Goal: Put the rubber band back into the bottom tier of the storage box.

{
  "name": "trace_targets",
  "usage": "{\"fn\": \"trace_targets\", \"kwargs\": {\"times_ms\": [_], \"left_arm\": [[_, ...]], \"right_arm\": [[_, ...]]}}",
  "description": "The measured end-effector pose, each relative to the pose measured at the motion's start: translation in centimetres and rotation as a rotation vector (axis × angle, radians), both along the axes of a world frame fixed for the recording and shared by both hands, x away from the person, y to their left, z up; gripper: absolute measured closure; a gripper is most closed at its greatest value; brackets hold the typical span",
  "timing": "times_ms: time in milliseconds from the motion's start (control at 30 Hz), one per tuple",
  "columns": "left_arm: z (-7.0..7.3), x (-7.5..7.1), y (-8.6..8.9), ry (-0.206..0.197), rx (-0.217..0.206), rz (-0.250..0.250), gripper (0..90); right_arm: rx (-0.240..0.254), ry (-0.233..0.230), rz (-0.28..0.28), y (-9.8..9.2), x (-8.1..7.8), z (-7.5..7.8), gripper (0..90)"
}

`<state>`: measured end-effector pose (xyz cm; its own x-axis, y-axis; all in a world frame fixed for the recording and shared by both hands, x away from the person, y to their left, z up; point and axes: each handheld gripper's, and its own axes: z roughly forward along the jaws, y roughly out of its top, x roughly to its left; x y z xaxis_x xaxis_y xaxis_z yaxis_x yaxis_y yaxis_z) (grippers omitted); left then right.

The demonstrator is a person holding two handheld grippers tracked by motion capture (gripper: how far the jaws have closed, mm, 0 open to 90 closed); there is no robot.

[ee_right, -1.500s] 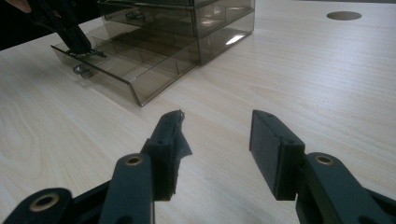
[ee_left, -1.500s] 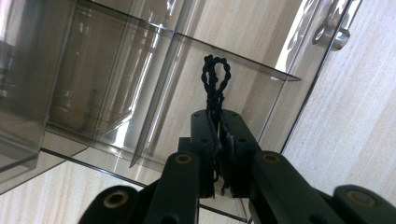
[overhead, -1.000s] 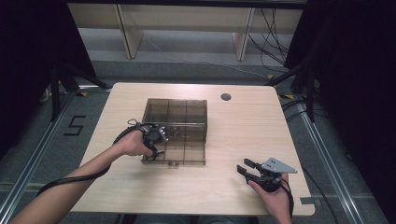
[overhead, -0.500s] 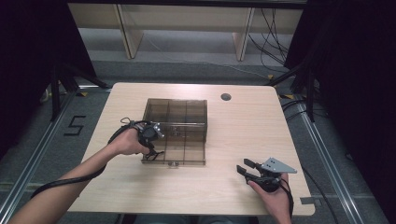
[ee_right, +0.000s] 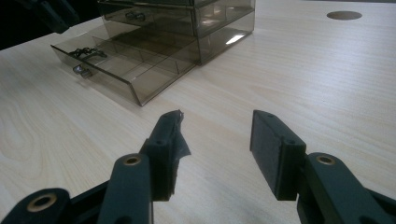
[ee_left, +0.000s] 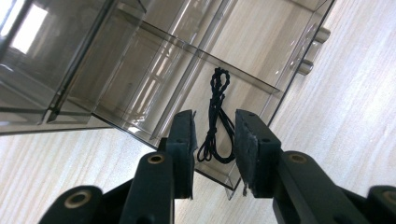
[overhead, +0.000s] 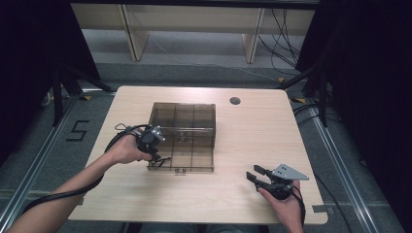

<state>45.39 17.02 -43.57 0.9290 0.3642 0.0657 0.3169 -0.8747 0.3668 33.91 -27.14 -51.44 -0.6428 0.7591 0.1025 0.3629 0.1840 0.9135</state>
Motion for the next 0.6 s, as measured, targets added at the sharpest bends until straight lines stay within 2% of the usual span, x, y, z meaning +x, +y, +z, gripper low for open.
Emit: {"fn": "trace_targets", "kwargs": {"times_ms": [67, 100, 133, 167, 200, 500, 567, 600], "left_arm": [[0.2, -0.1, 0.2, -0.009, -0.009, -0.004, 66.6], [0.2, -0.4, 0.2, -0.010, -0.019, 0.012, 66.2], [0.2, -0.4, 0.2, -0.010, -0.019, 0.012, 65.6], [0.3, -1.3, 0.2, -0.026, -0.031, 0.116, 65.6], [0.3, -1.5, 0.2, -0.022, -0.038, 0.125, 64.9], [0.9, -2.1, 0.6, -0.059, -0.070, 0.112, 63.0], [0.9, -2.3, 0.8, -0.067, -0.084, 0.116, 62.4], [0.9, -2.5, 0.8, -0.069, -0.092, 0.123, 62.4]], "right_arm": [[-0.001, 0.000, 0.000, 0.0, 0.0, 0.0, 54.1], [0.016, 0.014, 0.009, 0.1, 0.0, -0.1, 54.1], [0.029, 0.017, -0.007, 0.2, -0.1, -0.1, 54.1], [0.029, 0.017, -0.007, 0.2, -0.1, -0.1, 54.1], [0.034, 0.007, -0.004, 0.2, 0.0, -0.1, 54.1], [0.023, -0.002, 0.007, 0.1, 0.1, -0.1, 54.0], [0.034, 0.014, -0.004, 0.2, -0.1, -0.1, 54.0], [0.025, -0.002, -0.002, 0.1, 0.0, -0.1, 54.0]]}}
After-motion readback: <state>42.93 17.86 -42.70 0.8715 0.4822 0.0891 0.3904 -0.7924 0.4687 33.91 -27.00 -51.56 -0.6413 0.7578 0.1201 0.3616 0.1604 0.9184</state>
